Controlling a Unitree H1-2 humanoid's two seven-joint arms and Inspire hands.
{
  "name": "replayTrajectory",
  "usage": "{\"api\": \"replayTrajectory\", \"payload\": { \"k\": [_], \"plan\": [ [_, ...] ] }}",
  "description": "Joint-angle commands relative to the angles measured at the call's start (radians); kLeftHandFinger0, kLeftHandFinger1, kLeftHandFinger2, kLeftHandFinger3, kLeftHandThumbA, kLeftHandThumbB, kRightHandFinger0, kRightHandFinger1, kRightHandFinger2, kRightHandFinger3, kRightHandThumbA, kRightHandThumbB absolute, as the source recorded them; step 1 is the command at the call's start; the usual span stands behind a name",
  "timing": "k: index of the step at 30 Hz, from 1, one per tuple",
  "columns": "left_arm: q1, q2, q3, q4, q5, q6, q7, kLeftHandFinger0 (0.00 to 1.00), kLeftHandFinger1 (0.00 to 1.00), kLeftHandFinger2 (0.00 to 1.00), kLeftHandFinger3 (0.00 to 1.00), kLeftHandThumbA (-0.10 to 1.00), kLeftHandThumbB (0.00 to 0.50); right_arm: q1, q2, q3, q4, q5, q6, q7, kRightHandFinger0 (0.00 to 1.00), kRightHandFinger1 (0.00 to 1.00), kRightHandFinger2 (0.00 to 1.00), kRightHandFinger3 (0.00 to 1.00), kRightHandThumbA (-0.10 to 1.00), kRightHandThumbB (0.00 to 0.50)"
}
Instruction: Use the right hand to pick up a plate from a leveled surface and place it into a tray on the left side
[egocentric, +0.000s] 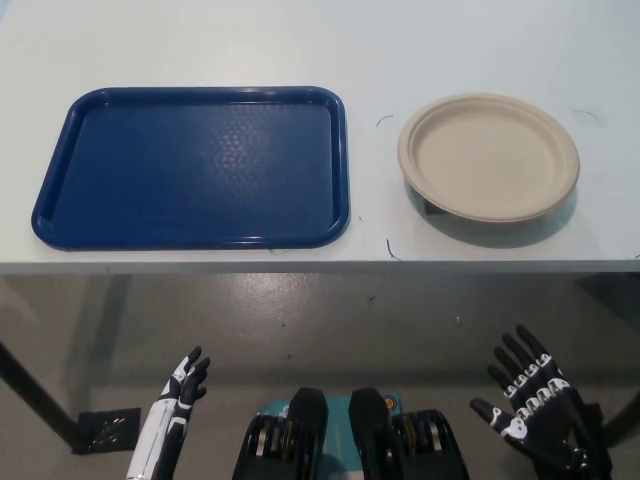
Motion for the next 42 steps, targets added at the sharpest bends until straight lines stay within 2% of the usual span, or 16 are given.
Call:
{"api": "replayTrajectory", "payload": {
  "k": [1,16,33,42],
  "plan": [
    [-0.006,0.010,0.002,-0.028,0.016,-0.041,0.003,1.00,1.00,1.00,1.00,1.00,0.000,-0.111,0.034,-0.107,-0.136,0.714,0.350,-0.083,1.00,1.00,1.00,1.00,1.00,0.323],
    [-0.019,0.011,-0.002,-0.015,0.029,-0.045,0.006,1.00,1.00,1.00,1.00,1.00,0.000,-0.240,0.067,-0.170,0.004,0.777,0.368,-0.125,1.00,1.00,1.00,1.00,1.00,0.329],
    [-0.026,0.012,-0.001,-0.009,0.039,-0.036,0.007,1.00,1.00,1.00,1.00,1.00,0.000,-0.318,0.119,-0.236,0.057,0.738,0.368,-0.242,1.00,1.00,1.00,1.00,1.00,0.335],
    [-0.027,0.011,0.001,-0.008,0.043,-0.040,0.006,1.00,1.00,1.00,1.00,1.00,0.000,-0.338,0.117,-0.253,0.114,0.727,0.368,-0.239,1.00,1.00,1.00,1.00,1.00,0.333]
  ]
}}
